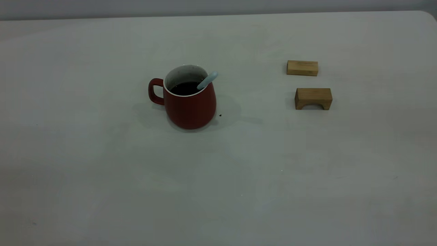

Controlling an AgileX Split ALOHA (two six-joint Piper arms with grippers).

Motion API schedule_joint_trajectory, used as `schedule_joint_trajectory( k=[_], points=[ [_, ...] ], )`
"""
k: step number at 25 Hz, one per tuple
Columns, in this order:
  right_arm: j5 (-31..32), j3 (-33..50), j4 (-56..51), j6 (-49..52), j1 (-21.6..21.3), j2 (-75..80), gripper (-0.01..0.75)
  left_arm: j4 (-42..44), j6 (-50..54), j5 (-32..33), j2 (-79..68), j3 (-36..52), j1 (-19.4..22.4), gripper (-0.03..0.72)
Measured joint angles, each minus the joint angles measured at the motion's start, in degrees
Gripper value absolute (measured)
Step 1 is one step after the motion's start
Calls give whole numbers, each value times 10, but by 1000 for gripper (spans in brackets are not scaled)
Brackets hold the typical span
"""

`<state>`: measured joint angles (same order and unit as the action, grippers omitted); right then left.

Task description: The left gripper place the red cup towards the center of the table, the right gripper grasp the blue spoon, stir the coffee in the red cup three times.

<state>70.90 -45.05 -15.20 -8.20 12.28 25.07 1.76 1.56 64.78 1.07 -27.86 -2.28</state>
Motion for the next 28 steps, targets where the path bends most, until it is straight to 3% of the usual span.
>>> schedule_joint_trajectory(
  k=[8, 14, 28],
  points=[
    [-46, 149, 72, -14, -73, -167, 350, 0, 0, 0, 0, 0, 0, 243],
    [-59, 177, 104, 4, -110, -226, 350, 0, 0, 0, 0, 0, 0, 243],
    [-60, 182, 114, 30, -112, -239, 350, 0, 0, 0, 0, 0, 0, 243]
  ],
)
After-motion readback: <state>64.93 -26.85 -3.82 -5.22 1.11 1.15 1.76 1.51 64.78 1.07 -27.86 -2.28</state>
